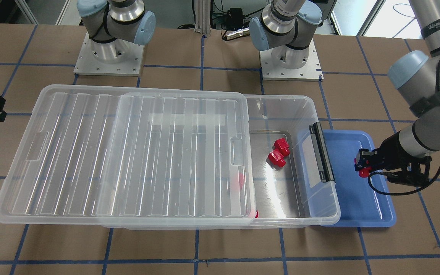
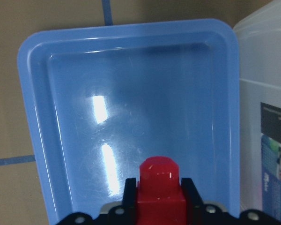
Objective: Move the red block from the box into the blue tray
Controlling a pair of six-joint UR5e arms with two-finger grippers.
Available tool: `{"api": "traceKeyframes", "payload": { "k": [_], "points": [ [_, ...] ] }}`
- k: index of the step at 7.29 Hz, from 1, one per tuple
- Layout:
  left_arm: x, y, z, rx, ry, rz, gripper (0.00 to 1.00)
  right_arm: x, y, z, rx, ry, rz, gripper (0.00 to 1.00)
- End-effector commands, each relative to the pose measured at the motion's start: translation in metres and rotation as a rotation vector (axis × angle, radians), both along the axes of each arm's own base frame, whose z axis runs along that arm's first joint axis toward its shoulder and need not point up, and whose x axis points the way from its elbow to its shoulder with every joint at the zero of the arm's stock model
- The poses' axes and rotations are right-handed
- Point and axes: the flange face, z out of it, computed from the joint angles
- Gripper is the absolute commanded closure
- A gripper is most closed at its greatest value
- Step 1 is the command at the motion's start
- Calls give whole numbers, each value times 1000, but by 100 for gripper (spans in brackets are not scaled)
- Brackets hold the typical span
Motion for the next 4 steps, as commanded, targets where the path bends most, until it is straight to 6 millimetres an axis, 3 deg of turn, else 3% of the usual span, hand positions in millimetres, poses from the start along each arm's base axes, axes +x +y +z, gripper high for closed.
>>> {"api": "traceKeyframes", "payload": {
  "k": [1, 3, 4],
  "points": [
    [-4, 15, -46, 4, 3, -3, 100, -4, -4, -7, 12, 2, -3, 0],
    [-5, 19, -61, 21, 8, -5, 100, -22, -18, -25, -6, 9, -24, 0],
    [-5, 18, -60, 19, 6, -7, 66, -33, -24, -49, 14, -2, -29, 0]
  ]
}}
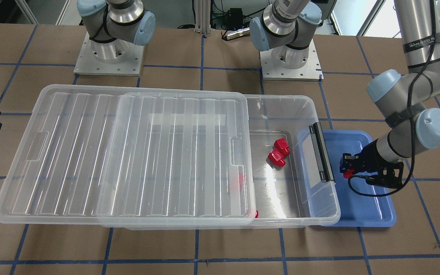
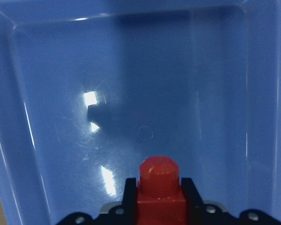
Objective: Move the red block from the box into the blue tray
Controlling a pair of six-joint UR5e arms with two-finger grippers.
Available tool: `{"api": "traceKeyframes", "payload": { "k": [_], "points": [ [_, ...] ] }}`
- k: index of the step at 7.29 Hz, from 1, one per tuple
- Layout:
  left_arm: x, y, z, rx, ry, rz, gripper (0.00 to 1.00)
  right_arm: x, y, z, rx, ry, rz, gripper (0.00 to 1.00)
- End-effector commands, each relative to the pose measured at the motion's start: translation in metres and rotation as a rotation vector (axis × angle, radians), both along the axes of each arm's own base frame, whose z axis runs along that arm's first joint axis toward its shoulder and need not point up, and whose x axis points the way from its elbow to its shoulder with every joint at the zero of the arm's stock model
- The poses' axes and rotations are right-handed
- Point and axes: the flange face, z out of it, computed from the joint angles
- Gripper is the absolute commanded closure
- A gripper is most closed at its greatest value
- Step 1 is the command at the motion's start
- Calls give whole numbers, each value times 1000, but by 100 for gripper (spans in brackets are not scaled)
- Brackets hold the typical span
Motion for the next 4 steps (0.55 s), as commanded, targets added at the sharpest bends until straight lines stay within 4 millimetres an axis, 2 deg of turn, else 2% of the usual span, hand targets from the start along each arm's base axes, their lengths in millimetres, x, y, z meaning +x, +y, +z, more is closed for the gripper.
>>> {"api": "traceKeyframes", "payload": {
  "k": [1, 2, 3, 4],
  "points": [
    [-1, -1, 3, -10, -7, 0, 1, -29, -5, -40, 16, -14, 14, 0],
    [-5, -7, 21, -42, -26, -13, 0, -36, -3, -53, 15, -12, 30, 0],
    [-9, -13, 48, -70, -42, -24, 0, -37, -1, -67, 11, -10, 27, 0],
    [-12, -9, 71, -52, -41, -28, 0, -36, 2, -79, 7, -10, 22, 0]
  ]
}}
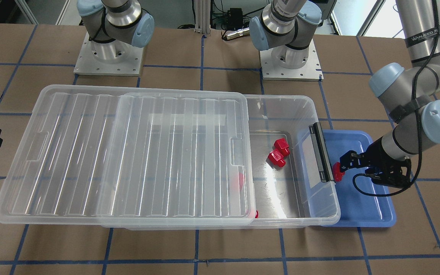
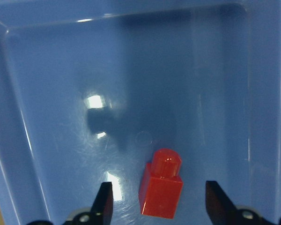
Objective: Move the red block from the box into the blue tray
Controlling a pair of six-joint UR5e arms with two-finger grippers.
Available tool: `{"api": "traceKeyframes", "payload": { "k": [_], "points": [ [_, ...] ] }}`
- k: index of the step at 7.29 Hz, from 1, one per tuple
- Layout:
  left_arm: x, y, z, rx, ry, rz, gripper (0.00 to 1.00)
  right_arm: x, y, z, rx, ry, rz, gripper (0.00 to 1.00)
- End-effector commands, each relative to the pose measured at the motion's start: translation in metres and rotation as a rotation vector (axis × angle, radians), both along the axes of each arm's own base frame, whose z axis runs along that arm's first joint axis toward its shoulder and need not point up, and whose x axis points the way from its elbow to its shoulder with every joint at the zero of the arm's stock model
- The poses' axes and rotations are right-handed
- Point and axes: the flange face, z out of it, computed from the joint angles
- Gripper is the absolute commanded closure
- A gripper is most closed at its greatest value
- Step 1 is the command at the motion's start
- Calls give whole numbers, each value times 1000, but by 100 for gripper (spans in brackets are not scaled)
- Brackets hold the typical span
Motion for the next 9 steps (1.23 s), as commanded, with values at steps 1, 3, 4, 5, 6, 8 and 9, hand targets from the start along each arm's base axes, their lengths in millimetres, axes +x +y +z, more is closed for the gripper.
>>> {"api": "traceKeyframes", "payload": {
  "k": [1, 3, 4, 5, 6, 8, 9],
  "points": [
    [-18, -5, 55, 0, -37, -40, 0, 0, 5, -25, -8, 1, -1, 0],
    [-90, -12, 126, -35, -124, -86, 0, 0, 5, -32, -16, 3, 2, 0],
    [-111, -11, 157, -48, -125, -51, 0, 1, 5, -33, -12, 1, 2, 0],
    [-119, -7, 175, -57, -118, -47, 0, 1, 7, -38, -5, -2, -4, 0],
    [-120, -2, 184, -57, -118, -44, 0, 3, 9, -42, 1, -8, -4, 0],
    [-158, 18, 213, -94, -91, -25, 0, 4, 9, -44, 3, -14, -9, 0],
    [-181, 31, 229, -119, -99, -30, 0, 5, 8, -47, 9, -17, -15, 0]
  ]
}}
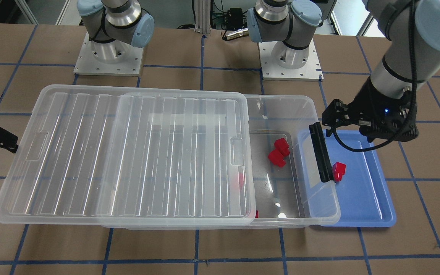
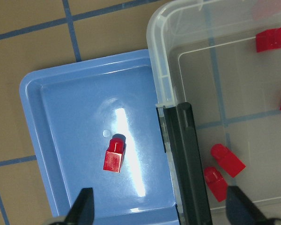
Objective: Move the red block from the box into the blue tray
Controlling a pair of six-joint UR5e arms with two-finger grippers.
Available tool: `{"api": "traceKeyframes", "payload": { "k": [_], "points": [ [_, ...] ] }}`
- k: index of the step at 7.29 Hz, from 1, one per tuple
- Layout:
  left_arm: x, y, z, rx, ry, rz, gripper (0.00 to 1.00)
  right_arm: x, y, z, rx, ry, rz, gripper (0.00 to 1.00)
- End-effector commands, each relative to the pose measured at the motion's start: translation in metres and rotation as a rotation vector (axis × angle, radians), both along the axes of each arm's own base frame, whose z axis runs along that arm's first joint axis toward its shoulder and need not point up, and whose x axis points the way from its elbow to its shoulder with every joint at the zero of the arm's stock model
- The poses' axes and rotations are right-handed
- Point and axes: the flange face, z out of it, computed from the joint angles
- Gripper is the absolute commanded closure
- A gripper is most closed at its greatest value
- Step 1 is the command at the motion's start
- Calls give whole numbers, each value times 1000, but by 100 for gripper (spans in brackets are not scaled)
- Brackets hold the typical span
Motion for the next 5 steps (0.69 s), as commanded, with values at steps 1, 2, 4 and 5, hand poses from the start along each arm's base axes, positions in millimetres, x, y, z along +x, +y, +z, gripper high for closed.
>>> {"api": "traceKeyframes", "payload": {
  "k": [1, 2, 4, 5],
  "points": [
    [-39, 31, 40, -62, 0, -12, 0, 6, -1, 1, -2, -5, -8, 0],
    [-41, 44, 57, -90, 0, -13, 0, 7, -1, 0, 2, -6, -19, 0],
    [-51, 52, 51, -82, 59, -22, 0, 11, -1, 0, 1, -6, -22, 0],
    [-52, 55, 50, -77, 61, -25, 0, 11, -1, 0, 2, -3, -68, 0]
  ]
}}
